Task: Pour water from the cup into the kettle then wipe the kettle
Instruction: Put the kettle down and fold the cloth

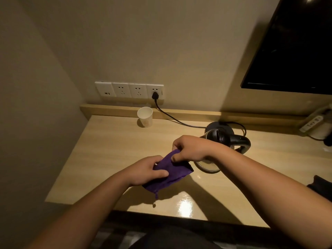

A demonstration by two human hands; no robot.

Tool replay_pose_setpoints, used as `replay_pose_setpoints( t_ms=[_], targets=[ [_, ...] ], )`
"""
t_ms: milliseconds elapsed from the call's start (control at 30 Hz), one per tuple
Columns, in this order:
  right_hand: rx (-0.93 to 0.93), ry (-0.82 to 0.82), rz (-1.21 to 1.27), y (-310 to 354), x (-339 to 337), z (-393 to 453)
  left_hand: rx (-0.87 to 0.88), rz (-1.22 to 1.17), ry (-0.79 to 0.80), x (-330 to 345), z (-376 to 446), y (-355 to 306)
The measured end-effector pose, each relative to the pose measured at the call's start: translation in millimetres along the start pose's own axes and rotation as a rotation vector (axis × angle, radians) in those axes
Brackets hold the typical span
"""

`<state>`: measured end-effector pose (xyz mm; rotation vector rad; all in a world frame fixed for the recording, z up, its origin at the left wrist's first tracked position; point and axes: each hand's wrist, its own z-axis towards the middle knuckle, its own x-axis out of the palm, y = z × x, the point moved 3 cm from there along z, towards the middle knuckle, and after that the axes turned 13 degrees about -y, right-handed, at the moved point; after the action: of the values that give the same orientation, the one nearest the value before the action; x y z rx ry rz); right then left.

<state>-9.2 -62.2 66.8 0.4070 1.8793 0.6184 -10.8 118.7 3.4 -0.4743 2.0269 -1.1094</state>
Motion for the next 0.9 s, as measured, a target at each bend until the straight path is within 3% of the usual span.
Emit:
replay_pose_setpoints(
  t_ms=[267,467,567,900],
  targets=[
    [0.092,-0.044,-0.019,42.1,26.7,8.8,0.173,0.264,-0.043,-83.1,-31.6,38.1],
    [0.038,-0.065,-0.203,88.7,79.3,24.8,0.361,0.586,-0.044,-124.6,-38.8,51.7],
    [0.0,-0.135,-0.304,94.8,97.7,29.4,0.437,0.642,0.006,-130.7,-36.4,58.2],
    [0.08,-0.21,-0.199,60.9,121.9,47.8,0.46,0.708,0.009,-133.6,-6.7,105.9]
  ],
)
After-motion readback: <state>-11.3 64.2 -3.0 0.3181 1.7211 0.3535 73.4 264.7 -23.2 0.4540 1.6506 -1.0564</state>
